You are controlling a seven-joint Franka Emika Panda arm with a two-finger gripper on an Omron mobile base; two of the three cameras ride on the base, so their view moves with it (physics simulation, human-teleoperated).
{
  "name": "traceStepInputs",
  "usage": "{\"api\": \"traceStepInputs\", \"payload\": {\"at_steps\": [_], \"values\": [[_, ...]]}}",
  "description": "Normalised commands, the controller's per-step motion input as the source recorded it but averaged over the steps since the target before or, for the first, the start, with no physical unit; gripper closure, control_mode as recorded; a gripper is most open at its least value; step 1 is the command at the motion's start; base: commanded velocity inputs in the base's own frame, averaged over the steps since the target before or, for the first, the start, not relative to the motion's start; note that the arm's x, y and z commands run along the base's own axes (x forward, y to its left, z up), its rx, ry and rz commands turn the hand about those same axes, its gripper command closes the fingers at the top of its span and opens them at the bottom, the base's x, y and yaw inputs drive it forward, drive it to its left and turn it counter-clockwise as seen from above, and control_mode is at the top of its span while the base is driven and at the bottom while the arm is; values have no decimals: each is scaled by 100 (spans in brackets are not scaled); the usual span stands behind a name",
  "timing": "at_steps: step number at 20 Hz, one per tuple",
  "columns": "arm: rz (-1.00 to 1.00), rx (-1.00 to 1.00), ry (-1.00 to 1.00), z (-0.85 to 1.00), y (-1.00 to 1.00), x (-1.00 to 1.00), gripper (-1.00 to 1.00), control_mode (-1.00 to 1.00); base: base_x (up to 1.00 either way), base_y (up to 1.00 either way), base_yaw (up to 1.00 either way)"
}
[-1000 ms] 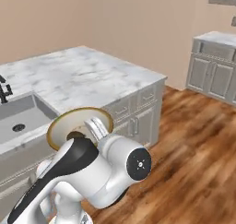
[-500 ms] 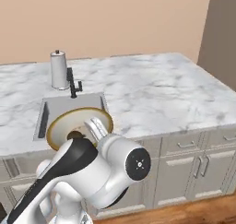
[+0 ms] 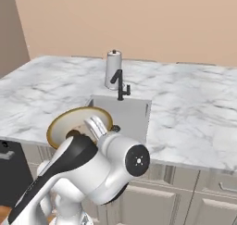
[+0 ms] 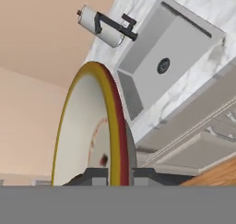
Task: Pick the kiwi from the cabinet and place it in the bowl. Then pick the bowl and place it in the sink. Then turn on the sink facuet.
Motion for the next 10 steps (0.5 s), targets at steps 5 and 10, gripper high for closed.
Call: {"api": "traceStepInputs", "payload": {"at_steps": [5,10], "values": [[0,0,0,0,0,0,100,100,1,-97,28],[0,0,0,0,0,0,100,100,30,-77,27]]}}
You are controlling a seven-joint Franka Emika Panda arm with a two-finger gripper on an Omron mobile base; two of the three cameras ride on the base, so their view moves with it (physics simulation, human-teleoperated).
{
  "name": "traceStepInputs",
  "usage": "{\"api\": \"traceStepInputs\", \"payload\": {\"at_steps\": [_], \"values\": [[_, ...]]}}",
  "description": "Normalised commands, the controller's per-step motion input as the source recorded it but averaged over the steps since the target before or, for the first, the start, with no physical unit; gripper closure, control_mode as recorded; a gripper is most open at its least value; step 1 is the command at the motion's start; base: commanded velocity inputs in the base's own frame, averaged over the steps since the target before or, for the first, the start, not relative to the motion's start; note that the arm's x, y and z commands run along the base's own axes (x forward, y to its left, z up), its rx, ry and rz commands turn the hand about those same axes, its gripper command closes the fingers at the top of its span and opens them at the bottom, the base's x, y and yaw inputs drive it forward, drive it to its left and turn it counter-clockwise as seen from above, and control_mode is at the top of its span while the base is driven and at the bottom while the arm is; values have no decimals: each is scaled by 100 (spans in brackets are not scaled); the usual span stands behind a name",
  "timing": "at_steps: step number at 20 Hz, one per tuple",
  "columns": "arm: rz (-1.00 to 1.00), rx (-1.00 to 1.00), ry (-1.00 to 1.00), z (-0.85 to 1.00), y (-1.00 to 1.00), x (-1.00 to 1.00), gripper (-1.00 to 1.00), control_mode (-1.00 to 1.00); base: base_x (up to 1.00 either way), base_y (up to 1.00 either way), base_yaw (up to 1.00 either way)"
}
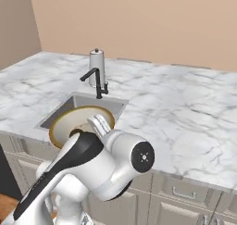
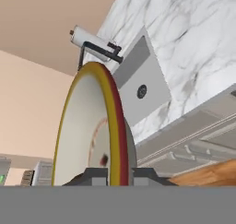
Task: Pick the kiwi from the cabinet and place it in the bowl. Then pick the bowl and place it in the sink. Then turn on the sink facuet.
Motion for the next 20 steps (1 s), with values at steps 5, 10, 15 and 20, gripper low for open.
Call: {"api": "traceStepInputs", "payload": {"at_steps": [5,10,15,20], "values": [[0,0,0,0,0,0,100,100,83,-13,20],[0,0,0,0,0,0,100,100,52,1,22],[0,0,0,0,0,0,100,100,31,0,9],[0,0,3,-4,3,12,100,-100,8,0,1]]}}
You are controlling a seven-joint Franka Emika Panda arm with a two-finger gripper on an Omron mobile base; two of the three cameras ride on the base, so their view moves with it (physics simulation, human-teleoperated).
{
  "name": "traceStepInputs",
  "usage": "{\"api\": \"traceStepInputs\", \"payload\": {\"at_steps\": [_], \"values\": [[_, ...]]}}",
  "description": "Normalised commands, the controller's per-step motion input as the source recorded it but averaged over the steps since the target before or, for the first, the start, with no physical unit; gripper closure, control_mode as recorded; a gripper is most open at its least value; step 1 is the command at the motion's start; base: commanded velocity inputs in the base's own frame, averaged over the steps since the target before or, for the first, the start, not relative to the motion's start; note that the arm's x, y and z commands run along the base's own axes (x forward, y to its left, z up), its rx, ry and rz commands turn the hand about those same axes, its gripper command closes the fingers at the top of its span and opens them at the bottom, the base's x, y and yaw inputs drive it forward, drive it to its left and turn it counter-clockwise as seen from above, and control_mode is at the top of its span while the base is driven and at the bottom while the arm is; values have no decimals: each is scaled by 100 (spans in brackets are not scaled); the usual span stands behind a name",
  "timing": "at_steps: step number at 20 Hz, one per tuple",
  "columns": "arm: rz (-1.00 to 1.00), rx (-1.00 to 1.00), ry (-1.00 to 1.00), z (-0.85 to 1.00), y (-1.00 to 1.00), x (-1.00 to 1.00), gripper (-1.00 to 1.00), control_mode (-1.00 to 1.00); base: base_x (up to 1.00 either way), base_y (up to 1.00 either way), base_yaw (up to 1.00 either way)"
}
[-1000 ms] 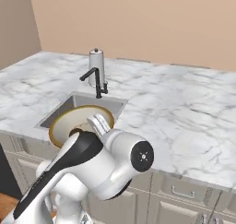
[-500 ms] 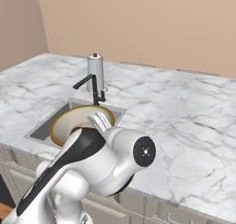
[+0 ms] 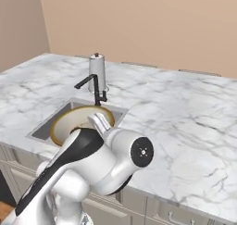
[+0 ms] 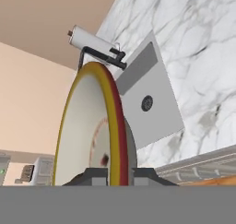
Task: Pick the kiwi from the cabinet and place it in the bowl. Then pick the bowl and place it in the sink. Then turn on the sink facuet.
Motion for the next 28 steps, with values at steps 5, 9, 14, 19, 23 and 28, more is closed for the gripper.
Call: {"api": "traceStepInputs", "payload": {"at_steps": [5,9,14,19,23,28], "values": [[1,-2,15,-81,6,98,100,-100,0,0,0],[6,-4,15,-89,19,100,100,-100,0,0,0],[15,0,1,-28,50,100,100,-100,0,0,0],[8,0,6,-10,55,100,100,-100,0,0,0],[0,-7,7,-37,60,98,100,-100,0,0,0],[-1,-10,4,-33,39,53,100,-100,0,0,0]]}}
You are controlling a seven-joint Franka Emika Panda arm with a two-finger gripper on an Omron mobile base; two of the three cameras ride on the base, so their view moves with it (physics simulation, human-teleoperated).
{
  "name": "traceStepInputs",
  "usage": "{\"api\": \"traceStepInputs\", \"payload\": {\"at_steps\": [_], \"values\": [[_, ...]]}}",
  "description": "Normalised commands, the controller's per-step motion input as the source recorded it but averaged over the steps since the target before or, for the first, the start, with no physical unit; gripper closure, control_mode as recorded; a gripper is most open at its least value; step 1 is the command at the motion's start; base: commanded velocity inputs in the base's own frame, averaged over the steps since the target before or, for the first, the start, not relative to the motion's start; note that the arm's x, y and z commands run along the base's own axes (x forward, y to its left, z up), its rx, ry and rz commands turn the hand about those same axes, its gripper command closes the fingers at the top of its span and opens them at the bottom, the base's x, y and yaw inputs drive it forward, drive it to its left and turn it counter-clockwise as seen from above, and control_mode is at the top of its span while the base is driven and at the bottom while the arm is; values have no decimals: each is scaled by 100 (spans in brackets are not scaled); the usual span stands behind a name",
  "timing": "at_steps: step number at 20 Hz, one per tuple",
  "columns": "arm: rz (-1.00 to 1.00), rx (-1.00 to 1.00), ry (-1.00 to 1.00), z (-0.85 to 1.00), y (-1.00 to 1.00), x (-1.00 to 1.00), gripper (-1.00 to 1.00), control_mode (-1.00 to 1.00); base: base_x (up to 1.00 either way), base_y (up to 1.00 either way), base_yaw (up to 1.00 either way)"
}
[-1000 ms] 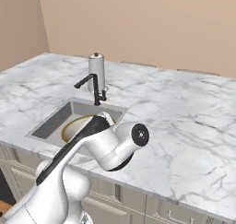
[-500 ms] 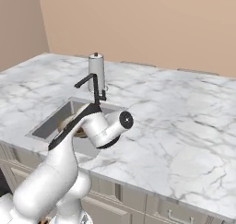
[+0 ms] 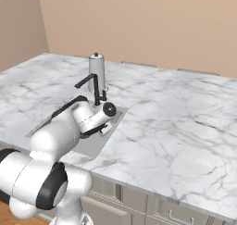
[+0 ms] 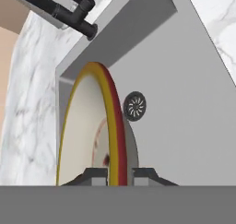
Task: Pick the kiwi from the cabinet and place it in the bowl. Then pick the bowl and place it in the sink. Then turn on the sink facuet.
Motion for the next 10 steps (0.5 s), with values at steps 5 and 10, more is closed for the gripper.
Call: {"api": "traceStepInputs", "payload": {"at_steps": [5,10], "values": [[-5,-12,0,-27,14,11,100,-100,0,0,0],[-5,-12,0,-13,36,24,100,-100,0,0,0]]}}
